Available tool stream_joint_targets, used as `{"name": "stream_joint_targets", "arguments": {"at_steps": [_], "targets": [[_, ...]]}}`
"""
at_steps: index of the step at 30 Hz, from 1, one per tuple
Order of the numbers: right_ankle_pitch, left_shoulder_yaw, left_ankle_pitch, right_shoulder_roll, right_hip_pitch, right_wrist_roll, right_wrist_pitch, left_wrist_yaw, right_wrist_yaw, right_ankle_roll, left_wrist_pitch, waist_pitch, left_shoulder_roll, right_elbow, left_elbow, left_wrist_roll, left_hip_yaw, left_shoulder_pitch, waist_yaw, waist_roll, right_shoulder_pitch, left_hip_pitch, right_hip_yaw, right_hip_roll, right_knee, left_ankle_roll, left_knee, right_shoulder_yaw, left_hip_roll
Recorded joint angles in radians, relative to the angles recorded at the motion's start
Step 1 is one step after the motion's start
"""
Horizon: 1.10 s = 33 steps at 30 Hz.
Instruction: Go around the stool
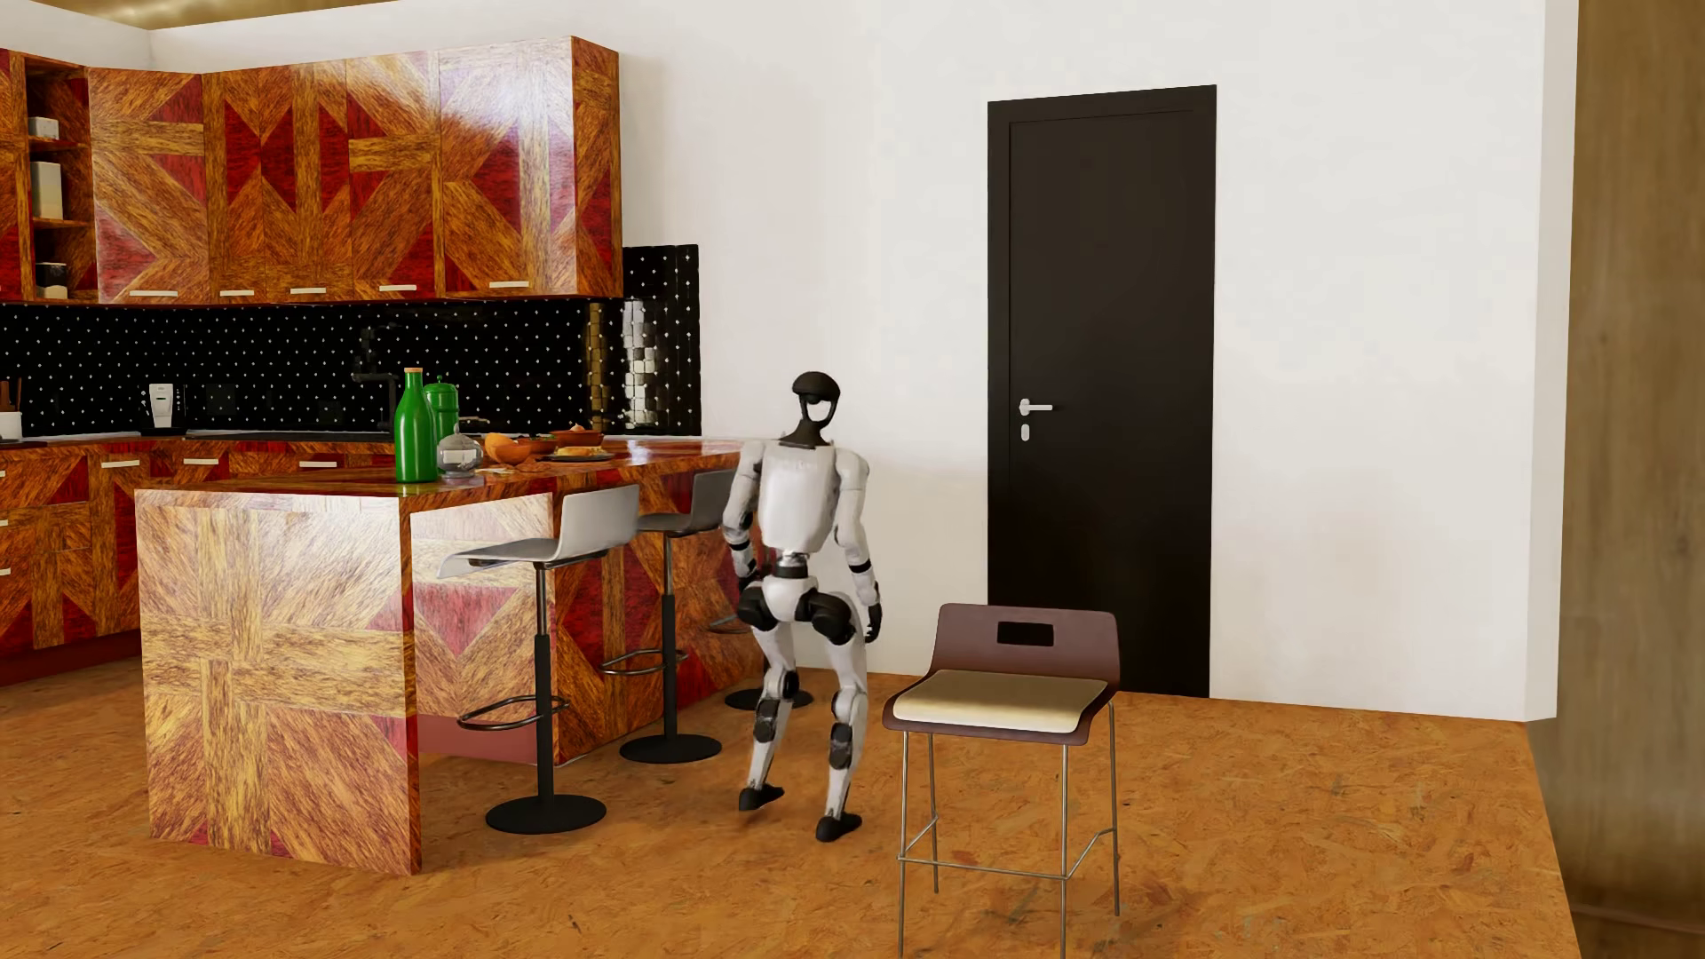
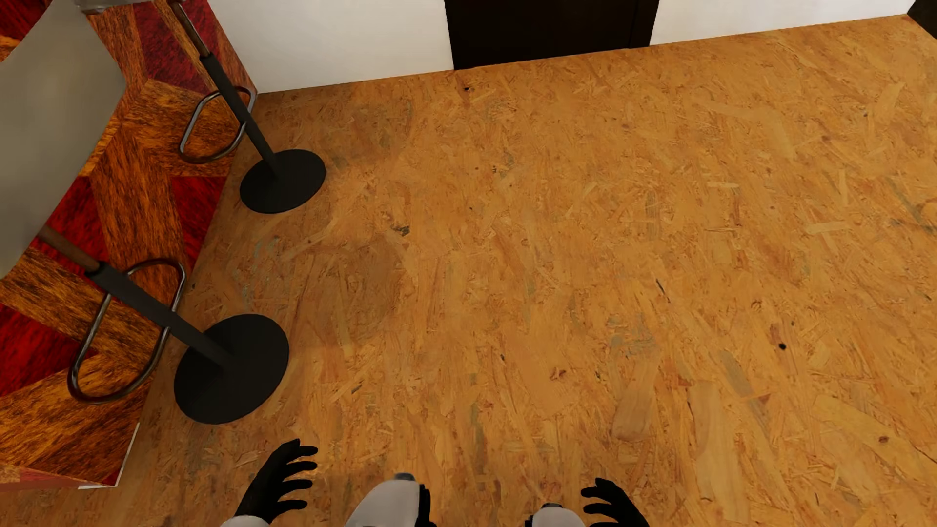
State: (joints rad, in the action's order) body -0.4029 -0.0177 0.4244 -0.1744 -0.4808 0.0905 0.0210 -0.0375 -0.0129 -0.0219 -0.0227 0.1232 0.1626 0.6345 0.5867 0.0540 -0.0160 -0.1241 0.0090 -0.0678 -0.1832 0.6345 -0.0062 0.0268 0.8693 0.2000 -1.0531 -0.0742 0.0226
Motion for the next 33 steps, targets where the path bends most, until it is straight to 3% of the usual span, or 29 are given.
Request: {"name": "stream_joint_targets", "arguments": {"at_steps": [1,2,3,4,5,6,7,8,10,11,12,14,15,16,17,18,20,23,25,26,28,29,30,31,32,33], "targets": [[0.004,0.012,0.009,0.012,0.022,-0.036,-0.025,0.023,-0.002,-0.001,0.022,-0.013,0.012,0.001,0.012,-0.012,0.015,0.017,0.017,-0.012,-0.008,0.022,-0.009,-0.009,-0.001,0.017,0.044,-0.016,0.002],[0.042,0.019,-0.056,0.01,0.009,-0.068,-0.037,0.042,-0.004,-0.019,0.058,-0.018,0.023,-0.039,0.023,-0.02,0.029,0.013,0.007,-0.028,-0.008,0.024,-0.023,-0.019,0.068,0.022,0.124,-0.033,0.006],[0.141,0.022,-0.21,0.015,-0.048,-0.091,-0.035,0.047,-0.012,-0.002,0.107,-0.027,0.047,-0.103,0.07,-0.024,0.036,0.009,-0.028,-0.041,-0.023,-0.012,-0.034,-0.041,0.206,0.002,0.269,-0.018,0.032],[0.205,0.009,-0.311,0.018,-0.114,-0.108,-0.033,0.035,-0.026,0.025,0.145,-0.055,0.077,-0.105,0.096,-0.036,0.04,-0.006,-0.065,-0.008,-0.03,-0.03,-0.014,-0.05,0.307,-0.087,0.32,-0.014,0.025],[0.138,-0.01,-0.301,0.006,-0.139,-0.115,-0.02,0.005,-0.044,0.036,0.146,-0.072,0.066,-0.062,0.034,-0.054,0.065,-0.022,-0.073,0.048,-0.025,-0.05,0.005,-0.038,0.281,-0.243,0.321,-0.025,0.014],[0.048,-0.032,-0.269,-0.02,-0.115,-0.11,0.006,-0.019,-0.062,0.035,0.148,-0.092,0.027,0.004,0.006,-0.062,0.075,-0.009,-0.047,0.088,-0.021,-0.041,0.029,-0.002,0.121,-0.276,0.282,0.011,0.012],[0.094,-0.058,-0.187,-0.035,-0.093,-0.105,0.041,-0.034,-0.062,0.04,0.148,-0.111,-0.008,0.063,0.013,-0.056,0.065,0.004,-0.022,0.108,-0.015,-0.024,0.013,0.027,0.037,-0.258,0.233,0.041,0.012],[0.093,-0.072,-0.126,-0.036,-0.081,-0.105,0.095,-0.031,-0.047,0.036,0.141,-0.115,0.01,0.041,0.024,-0.031,0.042,-0.017,-0.03,0.117,0.008,-0.024,0.003,0.024,0.03,-0.209,0.214,0.02,0.008],[0.115,-0.018,-0.165,-0.013,-0.049,-0.117,0.151,0.013,-0.044,0.035,0.066,-0.114,0.035,-0.008,0.024,0.029,0.018,-0.071,-0.037,0.105,0.01,-0.049,-0.003,0.009,-0.019,-0.096,0.249,0.031,0.017],[0.132,-0.009,-0.154,0.002,-0.037,-0.122,0.153,0.035,-0.046,0.038,0.021,-0.114,0.045,0.003,0.026,0.043,0.019,-0.068,-0.033,0.097,0.001,-0.055,-0.003,0.009,-0.05,-0.086,0.264,0.03,0.018],[0.14,-0.003,-0.151,0.001,-0.018,-0.129,0.141,0.053,-0.049,0.042,0.005,-0.106,0.037,0.005,0.026,0.04,0.02,-0.071,-0.023,0.08,-0.018,-0.069,-0.005,0.006,-0.079,-0.108,0.279,0.023,0.02],[0.094,-0.007,-0.253,-0.002,-0.003,-0.14,0.107,0.074,-0.052,0.031,0.007,-0.084,0.045,0.017,0.031,0.001,0.02,-0.071,-0.028,0.068,0.009,-0.109,-0.008,0.016,-0.085,-0.198,0.354,0.005,0.003],[0.039,-0.026,-0.287,-0.01,-0.013,-0.14,0.084,0.07,-0.056,-0.042,0.018,-0.085,0.058,0.007,0.035,-0.024,0.017,-0.071,-0.02,0.07,0.008,-0.109,-0.004,0.009,-0.053,-0.196,0.372,0.022,0.002],[-0.001,-0.03,-0.29,-0.019,-0.014,-0.133,0.059,0.058,-0.053,-0.039,0.02,-0.083,0.063,-0.01,0.008,-0.045,0.02,-0.08,0.0,0.081,-0.013,-0.114,0.0,0.011,-0.037,-0.148,0.379,0.026,0.004],[0.04,-0.012,-0.222,-0.047,-0.001,-0.117,0.042,0.039,-0.051,0.105,0.019,-0.081,0.031,0.018,-0.001,-0.061,0.016,-0.087,0.007,0.077,-0.008,-0.106,-0.007,0.019,-0.061,-0.125,0.347,0.039,0.011],[0.121,-0.007,-0.136,-0.042,0.009,-0.098,0.043,0.027,-0.039,0.035,0.009,-0.088,-0.005,0.022,0.015,-0.066,0.017,-0.068,0.0,0.077,-0.002,-0.092,-0.015,0.021,-0.096,-0.125,0.314,0.055,0.011],[0.177,-0.023,-0.001,-0.017,0.002,-0.08,0.042,0.047,-0.014,0.042,-0.007,-0.111,-0.004,0.029,-0.007,-0.058,0.001,-0.034,0.007,0.054,-0.035,-0.072,-0.007,0.0,-0.12,-0.128,0.189,0.059,0.022],[0.137,-0.017,-0.162,0.0,0.01,-0.112,0.061,0.104,-0.04,0.039,0.062,-0.118,0.047,0.014,0.016,-0.021,0.005,-0.032,-0.054,0.021,-0.07,-0.115,-0.015,-0.007,-0.114,-0.147,0.266,0.023,0.037],[0.014,-0.026,-0.242,0.016,-0.001,-0.121,0.077,0.108,-0.054,-0.008,0.074,-0.124,0.033,0.013,0.008,-0.011,0.004,-0.044,-0.047,0.046,-0.084,-0.142,-0.013,0.001,-0.075,-0.188,0.326,0.034,0.02],[-0.023,-0.03,-0.262,0.004,-0.009,-0.125,0.087,0.104,-0.048,-0.031,0.069,-0.124,0.049,0.021,0.01,-0.013,0.011,-0.052,-0.028,0.08,-0.068,-0.154,-0.001,0.009,-0.055,-0.163,0.355,0.01,0.009],[0.117,-0.018,-0.134,0.002,0.008,-0.143,0.1,0.073,-0.041,0.06,0.015,-0.123,0.023,0.022,0.004,-0.024,0.0,-0.071,-0.009,0.1,-0.035,-0.127,-0.017,0.025,-0.128,-0.175,0.312,0.046,0.0],[0.136,-0.022,-0.065,0.011,0.011,-0.154,0.103,0.063,-0.043,0.018,-0.015,-0.119,0.017,0.02,0.014,-0.036,-0.008,-0.072,-0.021,0.103,-0.019,-0.116,-0.022,0.025,-0.144,-0.168,0.291,0.054,-0.005],[0.134,-0.013,-0.006,0.018,0.008,-0.147,0.097,0.067,-0.052,0.067,-0.026,-0.117,0.017,-0.014,0.019,-0.05,-0.008,-0.063,-0.021,0.089,-0.045,-0.099,-0.024,0.019,-0.154,-0.156,0.261,0.066,0.007],[0.104,-0.009,-0.044,0.022,0.0,-0.129,0.085,0.079,-0.067,0.035,-0.021,-0.112,0.027,-0.033,0.028,-0.06,-0.001,-0.046,-0.033,0.083,-0.074,-0.097,-0.027,0.016,-0.14,-0.139,0.268,0.057,0.017],[0.079,-0.014,-0.126,0.025,-0.009,-0.104,0.081,0.094,-0.084,0.044,0.005,-0.11,0.039,-0.013,0.038,-0.063,0.013,-0.043,-0.051,0.078,-0.074,-0.103,-0.018,0.008,-0.139,-0.117,0.304,0.047,0.033],[0.022,-0.011,-0.195,0.035,-0.017,-0.093,0.081,0.106,-0.089,0.014,0.026,-0.099,0.057,-0.012,0.027,-0.056,0.015,-0.036,-0.067,0.088,-0.085,-0.121,-0.004,0.005,-0.11,-0.114,0.341,0.03,0.025]]}}
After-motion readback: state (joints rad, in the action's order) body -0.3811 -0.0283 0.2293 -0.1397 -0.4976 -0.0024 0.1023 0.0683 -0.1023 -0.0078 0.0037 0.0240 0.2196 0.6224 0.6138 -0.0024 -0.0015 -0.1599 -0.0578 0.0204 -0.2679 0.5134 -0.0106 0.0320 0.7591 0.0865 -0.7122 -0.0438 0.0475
